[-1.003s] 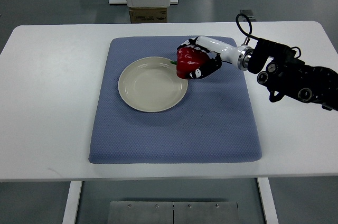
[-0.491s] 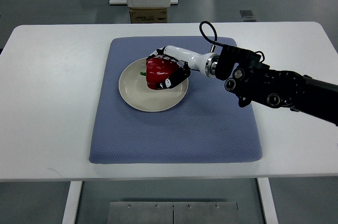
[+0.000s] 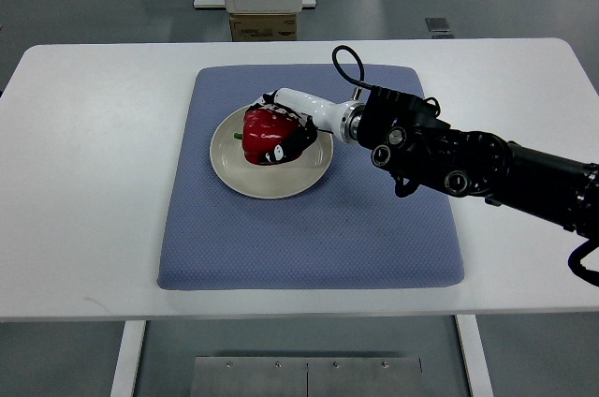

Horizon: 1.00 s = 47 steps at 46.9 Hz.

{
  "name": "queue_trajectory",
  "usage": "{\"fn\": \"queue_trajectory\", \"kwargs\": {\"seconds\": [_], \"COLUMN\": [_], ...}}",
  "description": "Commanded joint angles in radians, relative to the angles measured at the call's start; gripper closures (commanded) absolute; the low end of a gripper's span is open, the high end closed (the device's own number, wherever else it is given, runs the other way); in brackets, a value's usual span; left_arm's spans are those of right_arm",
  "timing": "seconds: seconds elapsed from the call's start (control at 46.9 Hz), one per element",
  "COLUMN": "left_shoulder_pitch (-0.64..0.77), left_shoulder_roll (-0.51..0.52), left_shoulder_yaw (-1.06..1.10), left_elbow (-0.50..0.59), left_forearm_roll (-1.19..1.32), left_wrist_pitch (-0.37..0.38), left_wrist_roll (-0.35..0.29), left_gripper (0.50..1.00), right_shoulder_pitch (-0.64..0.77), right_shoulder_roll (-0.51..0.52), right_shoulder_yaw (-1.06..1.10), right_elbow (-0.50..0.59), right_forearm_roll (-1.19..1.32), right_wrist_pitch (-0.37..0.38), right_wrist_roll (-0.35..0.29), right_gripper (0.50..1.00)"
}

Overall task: Place red pepper on plate with right hand
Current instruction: 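Lower the pepper onto the plate and open the right hand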

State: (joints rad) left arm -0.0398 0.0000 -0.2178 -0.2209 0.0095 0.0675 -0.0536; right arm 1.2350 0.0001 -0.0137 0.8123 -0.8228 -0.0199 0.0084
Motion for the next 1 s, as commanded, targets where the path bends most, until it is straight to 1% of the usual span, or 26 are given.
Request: {"fn": "queue_trajectory", "kwargs": {"seconds": [0.0, 0.341, 0.363, 0.384, 0.448, 0.512, 0.533, 0.555, 0.576, 0.661, 0.853, 0.981], "left_shoulder_pitch": [0.000, 0.000, 0.000, 0.000, 0.000, 0.000, 0.000, 0.000, 0.000, 0.000, 0.000, 0.000], "left_shoulder_roll": [0.000, 0.000, 0.000, 0.000, 0.000, 0.000, 0.000, 0.000, 0.000, 0.000, 0.000, 0.000], "left_shoulder_yaw": [0.000, 0.000, 0.000, 0.000, 0.000, 0.000, 0.000, 0.002, 0.000, 0.000, 0.000, 0.000], "left_elbow": [0.000, 0.000, 0.000, 0.000, 0.000, 0.000, 0.000, 0.000, 0.000, 0.000, 0.000, 0.000], "left_forearm_roll": [0.001, 0.000, 0.000, 0.001, 0.000, 0.001, 0.000, 0.000, 0.001, 0.000, 0.000, 0.001], "left_wrist_pitch": [0.000, 0.000, 0.000, 0.000, 0.000, 0.000, 0.000, 0.000, 0.000, 0.000, 0.000, 0.000], "left_wrist_roll": [0.000, 0.000, 0.000, 0.000, 0.000, 0.000, 0.000, 0.000, 0.000, 0.000, 0.000, 0.000], "left_gripper": [0.500, 0.500, 0.500, 0.500, 0.500, 0.500, 0.500, 0.500, 0.500, 0.500, 0.500, 0.500], "right_shoulder_pitch": [-0.003, -0.028, -0.029, -0.029, -0.031, -0.031, -0.032, -0.032, -0.032, -0.032, -0.031, -0.031], "right_shoulder_roll": [0.000, 0.000, 0.000, 0.000, 0.000, 0.000, 0.000, 0.000, 0.000, 0.000, 0.000, 0.000], "right_shoulder_yaw": [0.000, 0.003, 0.001, 0.003, 0.003, 0.006, 0.008, 0.011, 0.012, 0.012, 0.017, 0.083], "right_elbow": [-0.001, -0.002, -0.002, -0.002, -0.002, -0.002, -0.002, -0.002, -0.002, -0.002, -0.002, -0.002], "right_forearm_roll": [0.001, 0.014, 0.016, 0.019, 0.031, 0.047, 0.051, 0.054, 0.056, 0.062, 0.064, 0.068], "right_wrist_pitch": [-0.008, -0.009, -0.009, -0.009, -0.009, -0.011, -0.012, -0.014, -0.015, -0.015, -0.018, -0.018], "right_wrist_roll": [-0.001, 0.007, 0.009, 0.010, 0.012, 0.013, 0.013, 0.013, 0.013, 0.013, 0.013, 0.013], "right_gripper": [1.000, 1.000, 0.974, 0.919, 0.779, 0.599, 0.551, 0.524, 0.513, 0.505, 0.504, 0.505]}}
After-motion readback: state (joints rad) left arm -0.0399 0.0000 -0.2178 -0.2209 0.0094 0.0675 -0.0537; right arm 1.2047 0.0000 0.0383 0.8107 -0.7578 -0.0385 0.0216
